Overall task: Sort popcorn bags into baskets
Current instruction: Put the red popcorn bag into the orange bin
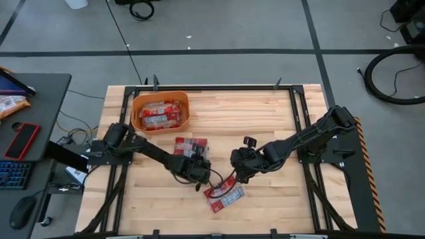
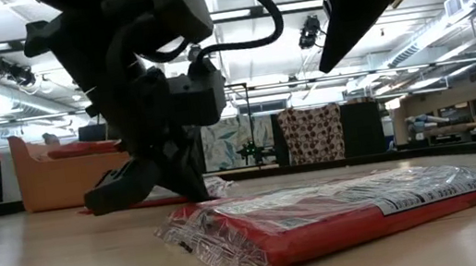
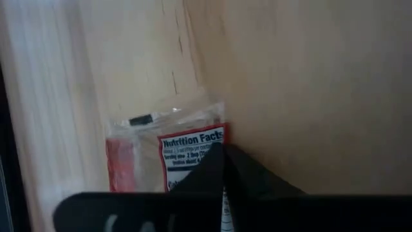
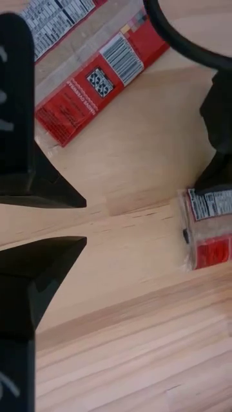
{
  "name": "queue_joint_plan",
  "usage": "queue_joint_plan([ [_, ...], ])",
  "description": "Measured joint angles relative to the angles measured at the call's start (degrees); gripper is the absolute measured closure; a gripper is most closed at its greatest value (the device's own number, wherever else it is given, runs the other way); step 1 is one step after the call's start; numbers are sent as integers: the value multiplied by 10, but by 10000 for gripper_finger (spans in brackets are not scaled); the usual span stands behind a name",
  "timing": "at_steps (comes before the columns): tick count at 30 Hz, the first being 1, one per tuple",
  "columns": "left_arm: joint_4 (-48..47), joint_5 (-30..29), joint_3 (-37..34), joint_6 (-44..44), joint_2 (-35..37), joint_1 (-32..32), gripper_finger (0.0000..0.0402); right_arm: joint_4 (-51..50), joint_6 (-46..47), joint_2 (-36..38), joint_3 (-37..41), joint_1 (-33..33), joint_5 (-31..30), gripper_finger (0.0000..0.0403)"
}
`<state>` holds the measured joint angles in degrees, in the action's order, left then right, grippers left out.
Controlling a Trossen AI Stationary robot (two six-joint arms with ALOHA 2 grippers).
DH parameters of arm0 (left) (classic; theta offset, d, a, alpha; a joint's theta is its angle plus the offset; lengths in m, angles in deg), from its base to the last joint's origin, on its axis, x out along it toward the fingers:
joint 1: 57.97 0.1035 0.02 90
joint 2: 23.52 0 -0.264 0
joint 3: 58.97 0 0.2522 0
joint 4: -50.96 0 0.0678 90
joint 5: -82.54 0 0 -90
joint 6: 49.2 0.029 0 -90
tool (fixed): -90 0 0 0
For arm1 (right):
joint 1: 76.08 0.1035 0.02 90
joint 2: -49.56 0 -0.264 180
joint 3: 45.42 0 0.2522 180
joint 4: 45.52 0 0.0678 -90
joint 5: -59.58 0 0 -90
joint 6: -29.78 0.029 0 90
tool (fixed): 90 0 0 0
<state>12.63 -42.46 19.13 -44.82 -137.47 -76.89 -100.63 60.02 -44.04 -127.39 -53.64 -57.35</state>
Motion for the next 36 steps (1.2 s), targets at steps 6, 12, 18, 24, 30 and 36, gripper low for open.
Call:
queue_joint_plan([
  [6, -13, -16, -2, 24, 6, -9, 397, 0, 0, 0, 0, 8, 0, 316],
  [12, -33, -21, -3, 10, 66, -39, 399, 0, 0, 0, 0, 12, -2, 316],
  [18, -47, -36, -2, -33, 117, -57, 400, 65, -21, 0, 8, 12, -4, 316],
  [24, -45, -36, -2, -38, 122, -57, 400, 267, -153, 0, 84, 12, -10, 316],
  [30, -43, -36, -2, -38, 122, -57, 401, 469, -234, 0, 177, 6, -56, 303],
  [36, -31, -38, -2, -37, 123, -56, 401, 550, -243, -2, 221, -14, -50, 241],
])
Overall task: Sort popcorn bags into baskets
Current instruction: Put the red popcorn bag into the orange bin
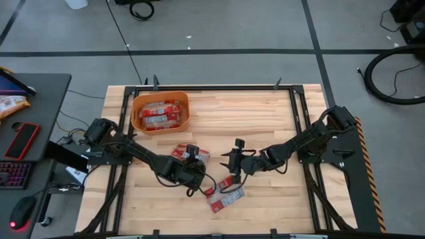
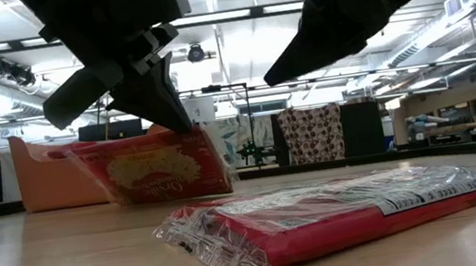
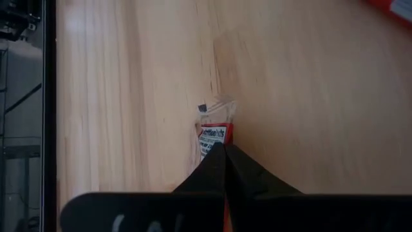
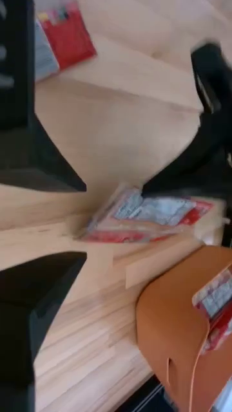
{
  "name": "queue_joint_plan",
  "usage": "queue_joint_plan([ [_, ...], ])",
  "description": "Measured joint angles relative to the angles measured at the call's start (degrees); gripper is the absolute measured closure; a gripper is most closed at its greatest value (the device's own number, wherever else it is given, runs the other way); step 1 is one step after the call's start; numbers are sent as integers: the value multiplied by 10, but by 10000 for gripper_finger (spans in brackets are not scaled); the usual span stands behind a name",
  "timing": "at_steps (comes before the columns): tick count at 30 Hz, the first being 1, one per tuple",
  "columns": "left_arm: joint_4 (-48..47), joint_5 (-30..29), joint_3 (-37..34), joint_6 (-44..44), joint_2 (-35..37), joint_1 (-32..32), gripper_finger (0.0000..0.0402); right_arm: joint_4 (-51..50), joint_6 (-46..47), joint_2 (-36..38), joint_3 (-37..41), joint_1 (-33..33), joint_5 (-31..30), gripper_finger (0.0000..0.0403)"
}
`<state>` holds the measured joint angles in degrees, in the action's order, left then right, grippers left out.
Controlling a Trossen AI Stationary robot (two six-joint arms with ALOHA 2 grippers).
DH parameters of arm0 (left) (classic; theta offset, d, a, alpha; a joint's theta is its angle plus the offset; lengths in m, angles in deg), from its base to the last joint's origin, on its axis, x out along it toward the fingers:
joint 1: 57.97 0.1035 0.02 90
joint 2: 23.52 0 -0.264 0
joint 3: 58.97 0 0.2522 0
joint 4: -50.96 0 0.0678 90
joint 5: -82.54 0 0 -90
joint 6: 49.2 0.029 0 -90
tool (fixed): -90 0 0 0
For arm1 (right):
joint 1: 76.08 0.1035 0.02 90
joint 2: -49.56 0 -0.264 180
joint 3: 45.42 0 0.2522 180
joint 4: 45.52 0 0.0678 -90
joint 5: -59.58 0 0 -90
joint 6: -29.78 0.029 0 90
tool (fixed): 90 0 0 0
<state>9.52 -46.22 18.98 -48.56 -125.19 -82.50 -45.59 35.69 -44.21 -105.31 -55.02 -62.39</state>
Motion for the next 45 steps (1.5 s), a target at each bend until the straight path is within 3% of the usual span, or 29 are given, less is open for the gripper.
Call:
queue_joint_plan([
  [7, 11, 0, 0, 0, 1, 4, 401, 108, -51, -97, -19, -13, 1, 158],
  [13, 1, 17, 1, -5, 1, 6, 400, 119, -67, -181, -66, -28, 0, 129],
  [19, -75, 50, 1, -63, 1, 11, 358, 106, -61, -221, -96, -36, 8, 133],
  [25, -194, 55, -3, -62, 1, 18, 330, 19, -114, -224, -120, -36, -2, 142],
  [35, -53, 51, -132, -40, 3, 65, 336, -32, -267, -223, -132, -39, -19, 166],
  [41, -29, 52, -157, -40, 5, 65, 336, -33, -314, -215, -132, -40, -99, 175],
  [45, 19, 52, -158, -29, 4, 59, 336, -48, -370, -215, -132, -48, -65, 177],
])
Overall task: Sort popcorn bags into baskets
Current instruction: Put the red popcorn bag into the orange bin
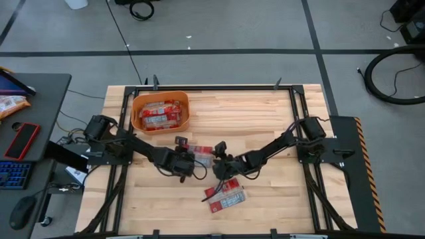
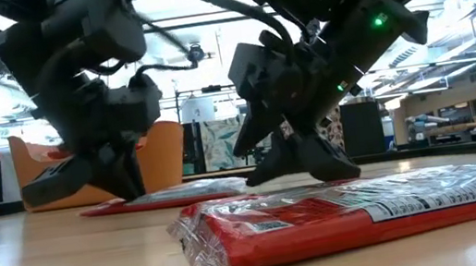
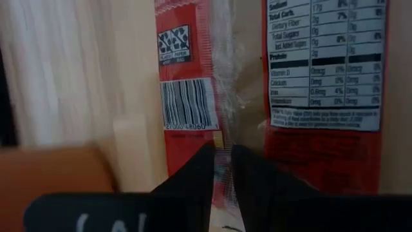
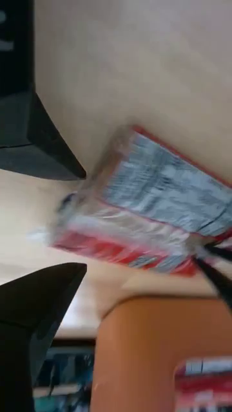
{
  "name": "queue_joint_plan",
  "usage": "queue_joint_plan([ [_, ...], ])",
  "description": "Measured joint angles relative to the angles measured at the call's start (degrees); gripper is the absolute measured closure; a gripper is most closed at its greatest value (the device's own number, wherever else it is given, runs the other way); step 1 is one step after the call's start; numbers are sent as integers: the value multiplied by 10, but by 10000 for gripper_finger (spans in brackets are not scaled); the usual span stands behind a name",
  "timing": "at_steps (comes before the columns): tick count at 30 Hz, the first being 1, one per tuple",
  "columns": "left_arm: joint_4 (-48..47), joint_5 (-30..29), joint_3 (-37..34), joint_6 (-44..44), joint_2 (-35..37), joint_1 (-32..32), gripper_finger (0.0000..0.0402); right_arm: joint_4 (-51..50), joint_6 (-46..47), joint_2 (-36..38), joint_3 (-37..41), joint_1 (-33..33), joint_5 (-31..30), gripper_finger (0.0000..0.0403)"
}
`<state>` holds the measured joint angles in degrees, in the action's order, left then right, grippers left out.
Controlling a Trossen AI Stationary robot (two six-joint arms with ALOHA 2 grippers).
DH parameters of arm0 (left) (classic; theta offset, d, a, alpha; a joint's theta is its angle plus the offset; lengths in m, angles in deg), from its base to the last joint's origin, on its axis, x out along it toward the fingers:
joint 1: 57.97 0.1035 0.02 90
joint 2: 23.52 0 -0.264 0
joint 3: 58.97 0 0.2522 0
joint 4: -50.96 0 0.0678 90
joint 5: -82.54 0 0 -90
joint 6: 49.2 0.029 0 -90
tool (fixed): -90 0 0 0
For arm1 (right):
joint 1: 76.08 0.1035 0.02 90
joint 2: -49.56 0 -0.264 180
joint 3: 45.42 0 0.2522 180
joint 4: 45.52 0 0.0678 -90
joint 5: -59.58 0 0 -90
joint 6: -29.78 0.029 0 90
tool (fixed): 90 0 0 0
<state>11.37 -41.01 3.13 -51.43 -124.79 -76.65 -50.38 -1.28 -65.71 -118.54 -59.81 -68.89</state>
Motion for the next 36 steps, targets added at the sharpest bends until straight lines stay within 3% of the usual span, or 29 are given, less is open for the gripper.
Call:
queue_joint_plan([
  [10, 102, 21, -1, 44, -2, 3, 336, -10, -11, 2, 0, -25, 83, 185],
  [15, 88, 23, 0, 40, -2, 2, 336, -57, -33, 4, -2, -14, -10, 202],
  [21, 89, 22, 0, 40, -2, 2, 336, -94, -102, 4, -1, -3, -30, 211],
  [27, 112, 20, -1, 42, -3, 2, 336, -101, -94, 6, 0, -22, 56, 212],
  [36, 153, 26, -2, 59, -4, 2, 347, -23, -104, 3, 1, -28, 130, 229],
])
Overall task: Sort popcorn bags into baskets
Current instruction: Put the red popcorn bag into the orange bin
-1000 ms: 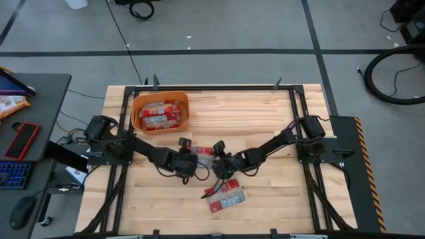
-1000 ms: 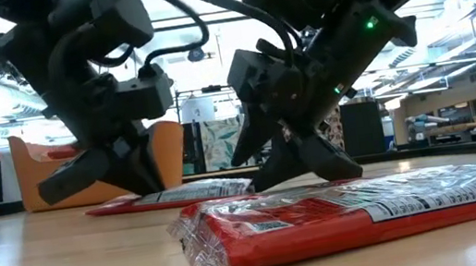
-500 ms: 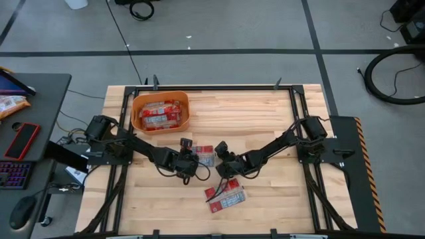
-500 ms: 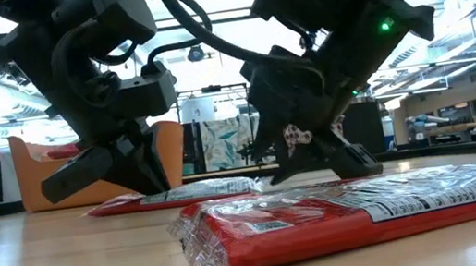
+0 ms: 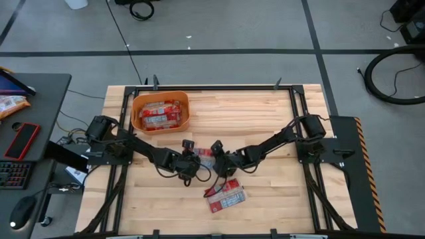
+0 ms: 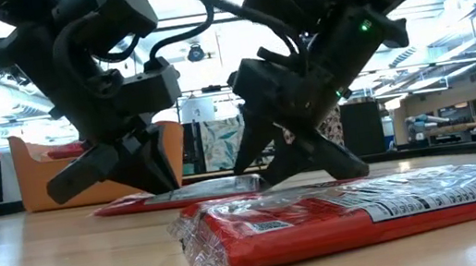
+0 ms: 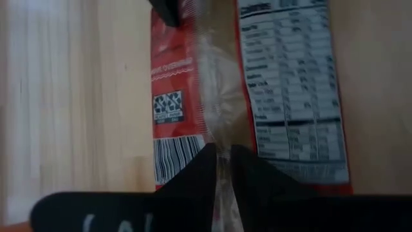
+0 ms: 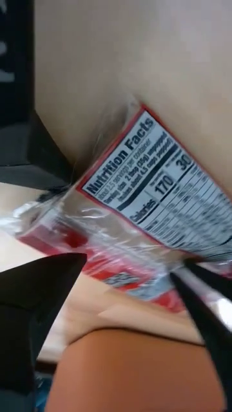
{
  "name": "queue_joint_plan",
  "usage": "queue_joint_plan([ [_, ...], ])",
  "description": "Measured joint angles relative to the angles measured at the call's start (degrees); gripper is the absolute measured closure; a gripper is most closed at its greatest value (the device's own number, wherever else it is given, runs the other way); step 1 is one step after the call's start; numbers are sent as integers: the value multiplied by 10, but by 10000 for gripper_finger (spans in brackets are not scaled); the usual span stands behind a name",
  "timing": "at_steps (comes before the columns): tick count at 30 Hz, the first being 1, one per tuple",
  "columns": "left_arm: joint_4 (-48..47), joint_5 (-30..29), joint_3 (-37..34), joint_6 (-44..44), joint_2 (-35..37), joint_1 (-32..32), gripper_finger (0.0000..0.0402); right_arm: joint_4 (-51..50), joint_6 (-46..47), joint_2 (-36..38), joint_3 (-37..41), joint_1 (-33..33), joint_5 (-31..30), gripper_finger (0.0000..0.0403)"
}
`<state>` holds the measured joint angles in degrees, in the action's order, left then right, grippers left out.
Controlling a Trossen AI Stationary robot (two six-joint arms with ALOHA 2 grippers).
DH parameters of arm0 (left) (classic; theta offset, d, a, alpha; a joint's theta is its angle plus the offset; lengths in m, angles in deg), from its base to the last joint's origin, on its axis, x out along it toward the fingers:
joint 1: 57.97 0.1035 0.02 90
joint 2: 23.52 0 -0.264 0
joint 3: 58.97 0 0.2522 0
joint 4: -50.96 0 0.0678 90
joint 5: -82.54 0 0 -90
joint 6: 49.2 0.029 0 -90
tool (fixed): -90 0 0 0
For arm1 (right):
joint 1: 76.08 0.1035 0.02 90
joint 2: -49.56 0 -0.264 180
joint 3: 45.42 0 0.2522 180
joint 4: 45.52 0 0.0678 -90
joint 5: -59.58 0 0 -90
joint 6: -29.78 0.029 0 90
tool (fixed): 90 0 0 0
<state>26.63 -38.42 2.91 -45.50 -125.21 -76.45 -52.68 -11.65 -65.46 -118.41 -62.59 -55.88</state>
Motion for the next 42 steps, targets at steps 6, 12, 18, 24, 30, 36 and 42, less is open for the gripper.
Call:
queue_joint_plan([
  [6, 2, -1, 0, 0, 0, 0, 349, 32, 10, -2, 0, 8, 34, 259],
  [12, 2, -2, 0, 0, 0, 0, 349, 73, 10, -5, 1, 21, 28, 323],
  [18, -89, -12, 29, 13, 11, -15, 349, 64, 40, -4, 0, 26, 17, 391],
  [24, -164, -39, 103, -49, 43, -53, 349, 63, 85, -3, 0, 29, -15, 386],
  [30, -160, -25, 105, -64, 41, -89, 330, 48, 136, 0, -24, 37, -67, 396],
  [36, -185, -28, 102, -79, 40, -99, 253, -47, 215, 25, -70, 40, -57, 394],
  [42, -185, -88, 103, -76, 40, -94, 184, -88, 294, 57, -91, 40, -14, 394],
])
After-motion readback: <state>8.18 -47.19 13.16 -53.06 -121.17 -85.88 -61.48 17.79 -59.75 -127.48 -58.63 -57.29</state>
